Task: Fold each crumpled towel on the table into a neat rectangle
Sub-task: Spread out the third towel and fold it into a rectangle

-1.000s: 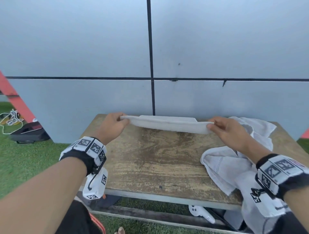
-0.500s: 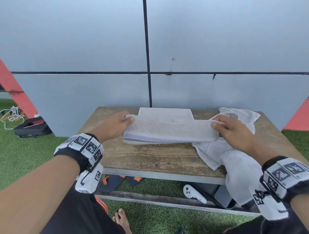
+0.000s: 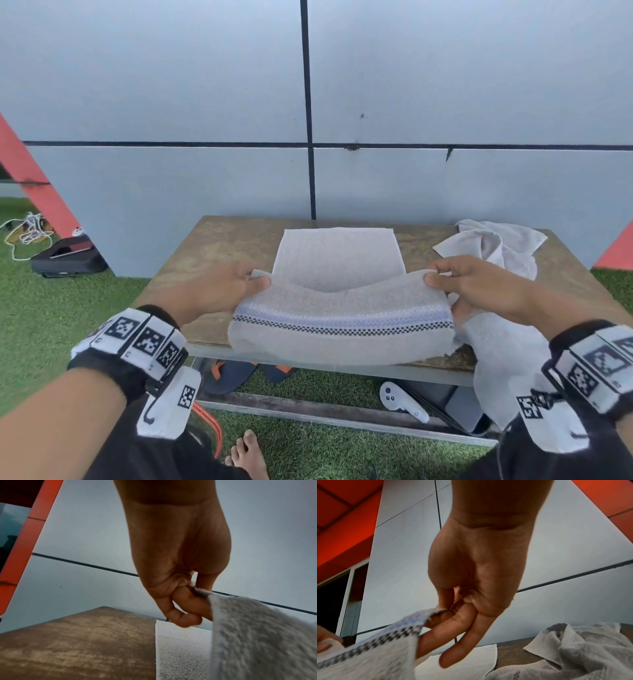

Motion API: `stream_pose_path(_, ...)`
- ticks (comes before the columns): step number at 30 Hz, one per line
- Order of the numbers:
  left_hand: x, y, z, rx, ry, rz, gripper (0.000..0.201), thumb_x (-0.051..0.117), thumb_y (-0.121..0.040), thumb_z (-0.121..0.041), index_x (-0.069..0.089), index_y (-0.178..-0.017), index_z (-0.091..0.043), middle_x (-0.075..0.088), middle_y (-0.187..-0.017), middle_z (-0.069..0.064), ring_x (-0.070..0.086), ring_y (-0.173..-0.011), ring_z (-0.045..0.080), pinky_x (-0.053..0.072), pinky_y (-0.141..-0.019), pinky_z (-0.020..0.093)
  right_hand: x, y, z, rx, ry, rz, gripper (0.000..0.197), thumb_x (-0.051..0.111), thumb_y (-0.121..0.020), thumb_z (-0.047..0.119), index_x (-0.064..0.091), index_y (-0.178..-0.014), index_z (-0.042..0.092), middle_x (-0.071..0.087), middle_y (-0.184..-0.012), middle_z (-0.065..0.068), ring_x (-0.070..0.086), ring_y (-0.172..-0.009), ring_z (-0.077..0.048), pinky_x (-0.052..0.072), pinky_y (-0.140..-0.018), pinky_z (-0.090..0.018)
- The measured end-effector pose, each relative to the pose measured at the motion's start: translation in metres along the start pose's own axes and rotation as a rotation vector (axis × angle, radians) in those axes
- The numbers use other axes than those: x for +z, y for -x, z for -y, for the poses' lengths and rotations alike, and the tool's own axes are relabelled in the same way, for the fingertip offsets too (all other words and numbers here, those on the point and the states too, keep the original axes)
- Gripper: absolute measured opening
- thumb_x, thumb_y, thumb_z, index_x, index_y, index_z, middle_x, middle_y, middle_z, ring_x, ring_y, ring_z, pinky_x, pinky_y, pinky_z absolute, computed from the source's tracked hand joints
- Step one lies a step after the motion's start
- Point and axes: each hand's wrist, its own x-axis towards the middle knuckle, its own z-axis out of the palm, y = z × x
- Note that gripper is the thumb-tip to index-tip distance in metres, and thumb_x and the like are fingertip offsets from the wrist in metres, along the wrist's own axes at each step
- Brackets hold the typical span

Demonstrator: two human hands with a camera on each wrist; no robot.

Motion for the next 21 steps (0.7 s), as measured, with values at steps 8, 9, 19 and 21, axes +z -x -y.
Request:
stream_pose_path(8,0.010,-0.068,0.007,-0.053,0.181,-0.480,0.024,0.060,-0.098,-0.037,0.069,-0.093,-0.016,0.072,-0.084,0.007,0.068,-0.074,0.021,0.049,-0.063,0.028,-0.002,-0.081,0.003,0.035,0.014,-0.274,0.022,0.052,-0.104,0.015,0.060,-0.090,0.000,0.067,-0.084,-0.013,0.071,-0.066,-0.023,0.061,-0.054,-0.036)
stream_pose_path(9,0.009,-0.080,0.006,-0.066,0.162,-0.506,0.029,0.060,-0.097,-0.041,0.068,-0.101,-0.013,0.073,-0.088,0.010,0.067,-0.075,0.023,0.049,-0.065,0.031,-0.005,-0.095,0.003,0.030,0.034,-0.306,0.022,0.053,-0.104,0.016,0.060,-0.089,0.000,0.067,-0.086,-0.016,0.072,-0.068,-0.029,0.062,-0.056,-0.040)
stream_pose_path(19,0.005,-0.224,0.013,-0.124,-0.033,-0.542,0.027,0.058,-0.097,-0.035,0.058,-0.107,-0.010,0.063,-0.104,0.007,0.059,-0.095,0.028,0.045,-0.080,0.034,-0.036,-0.233,-0.012,0.105,0.432,-0.482,0.034,0.053,-0.098,0.017,0.045,-0.066,0.010,0.052,-0.062,-0.007,0.062,-0.067,-0.032,0.046,-0.061,-0.033)
stream_pose_path(21,0.009,-0.244,0.018,-0.133,-0.081,-0.518,0.025,0.058,-0.097,-0.031,0.059,-0.098,-0.005,0.064,-0.095,0.009,0.060,-0.092,0.030,0.045,-0.077,0.035,-0.038,-0.254,-0.018,0.154,0.492,-0.437,0.030,0.053,-0.097,0.018,0.049,-0.069,0.009,0.056,-0.062,-0.007,0.059,-0.061,-0.027,0.042,-0.061,-0.028)
